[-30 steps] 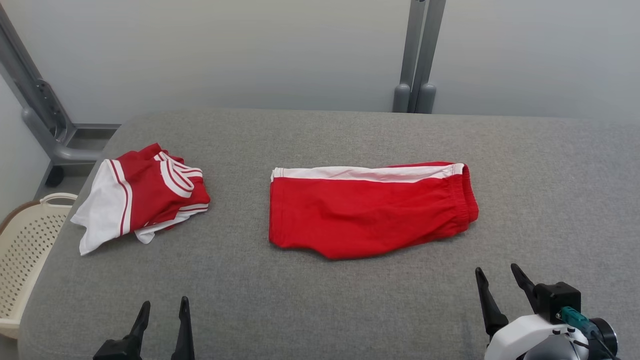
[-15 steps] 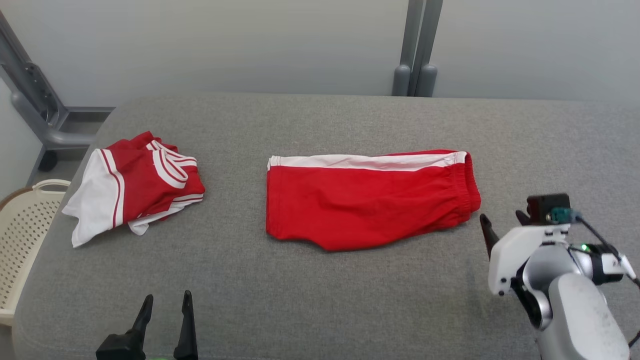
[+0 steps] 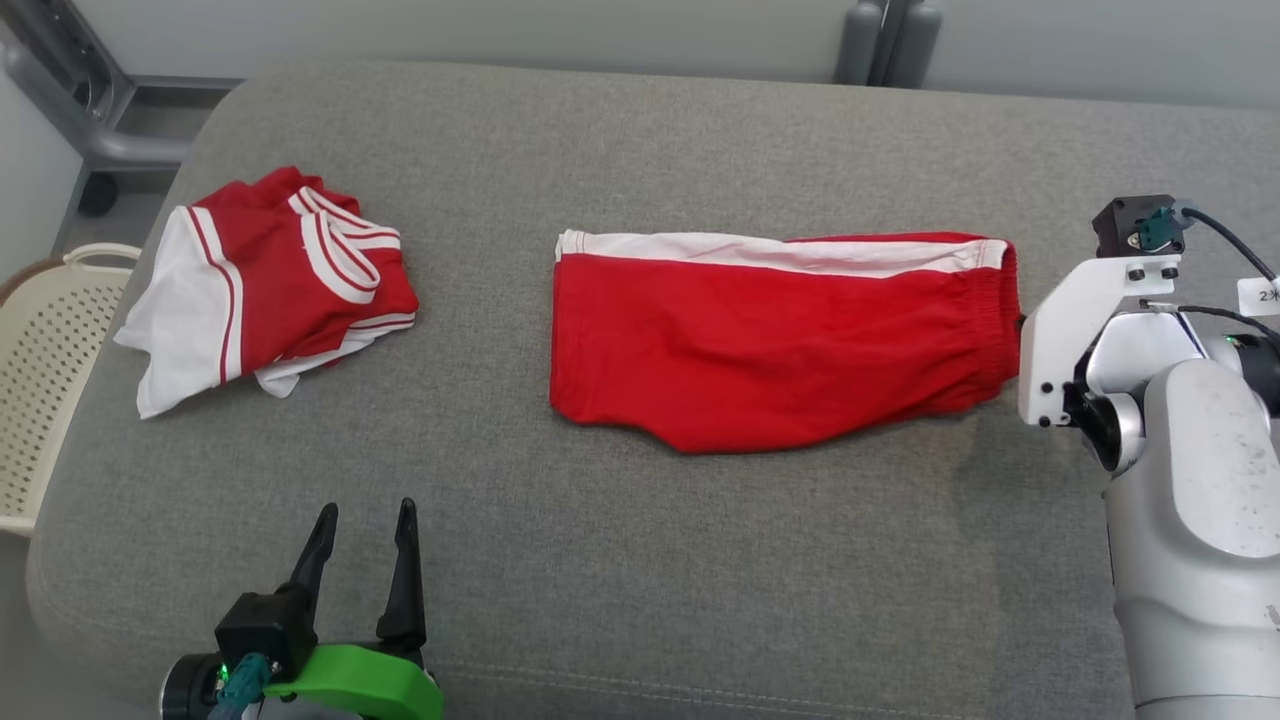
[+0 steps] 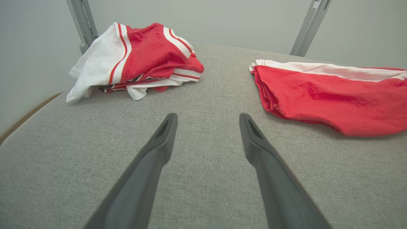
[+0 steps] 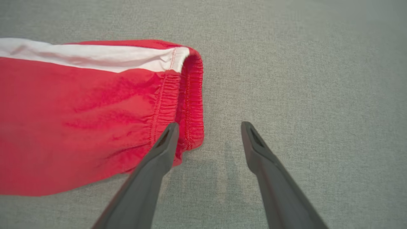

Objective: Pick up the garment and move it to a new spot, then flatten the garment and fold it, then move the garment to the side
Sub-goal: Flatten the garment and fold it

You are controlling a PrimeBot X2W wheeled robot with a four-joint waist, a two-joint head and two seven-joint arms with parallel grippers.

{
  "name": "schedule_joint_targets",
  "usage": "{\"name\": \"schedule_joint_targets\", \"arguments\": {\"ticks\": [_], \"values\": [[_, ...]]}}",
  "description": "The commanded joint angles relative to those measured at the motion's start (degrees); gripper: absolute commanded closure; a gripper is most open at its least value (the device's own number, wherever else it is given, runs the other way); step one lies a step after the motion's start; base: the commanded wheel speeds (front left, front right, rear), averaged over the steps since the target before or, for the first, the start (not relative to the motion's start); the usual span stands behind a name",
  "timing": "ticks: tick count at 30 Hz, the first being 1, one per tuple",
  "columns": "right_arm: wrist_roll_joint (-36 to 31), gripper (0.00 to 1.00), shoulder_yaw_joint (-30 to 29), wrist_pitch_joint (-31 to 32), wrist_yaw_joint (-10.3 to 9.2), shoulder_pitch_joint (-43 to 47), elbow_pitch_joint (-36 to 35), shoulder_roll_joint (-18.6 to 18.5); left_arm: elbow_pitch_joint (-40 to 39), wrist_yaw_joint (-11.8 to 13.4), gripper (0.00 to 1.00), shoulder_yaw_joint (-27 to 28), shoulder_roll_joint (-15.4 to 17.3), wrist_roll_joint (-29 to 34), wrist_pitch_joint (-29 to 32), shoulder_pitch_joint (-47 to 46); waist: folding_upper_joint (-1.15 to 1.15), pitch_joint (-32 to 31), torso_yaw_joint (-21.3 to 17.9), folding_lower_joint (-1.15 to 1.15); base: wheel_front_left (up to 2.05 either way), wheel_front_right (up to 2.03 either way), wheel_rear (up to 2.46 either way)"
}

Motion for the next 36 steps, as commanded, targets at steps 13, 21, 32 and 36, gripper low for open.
{"name": "schedule_joint_targets", "arguments": {"ticks": [13, 21, 32, 36], "values": [[-0.77, 0.00, -1.55, -2.43, -0.06, -3.03, 2.07, -0.59, 0.42, -0.43, 0.00, -1.11, -0.70, 1.00, -0.20, -2.55, 0.00, 4.58, 3.06, 0.00, 0.00, 0.00, 0.00], [-1.13, 0.00, -2.48, -1.69, -0.06, -1.19, 3.07, -1.30, 1.00, -1.02, 0.00, -1.89, -0.87, 1.04, -0.20, -2.66, 0.00, 4.56, 3.86, 0.00, 0.00, 0.00, 0.00], [-0.94, 0.00, -5.82, -0.42, -0.06, -3.88, 7.62, -0.80, 1.35, -1.22, 0.00, -2.75, -1.26, 0.56, -0.19, -3.43, 0.00, 6.64, 6.25, 0.00, 0.00, 0.00, 0.00], [-1.39, 0.00, -8.14, 1.62, -0.06, -5.42, 9.36, -0.43, 1.59, -1.37, 0.00, -2.76, -1.35, 0.32, -0.19, -3.64, 0.00, 7.21, 6.92, 0.00, 0.00, 0.00, 0.00]]}}
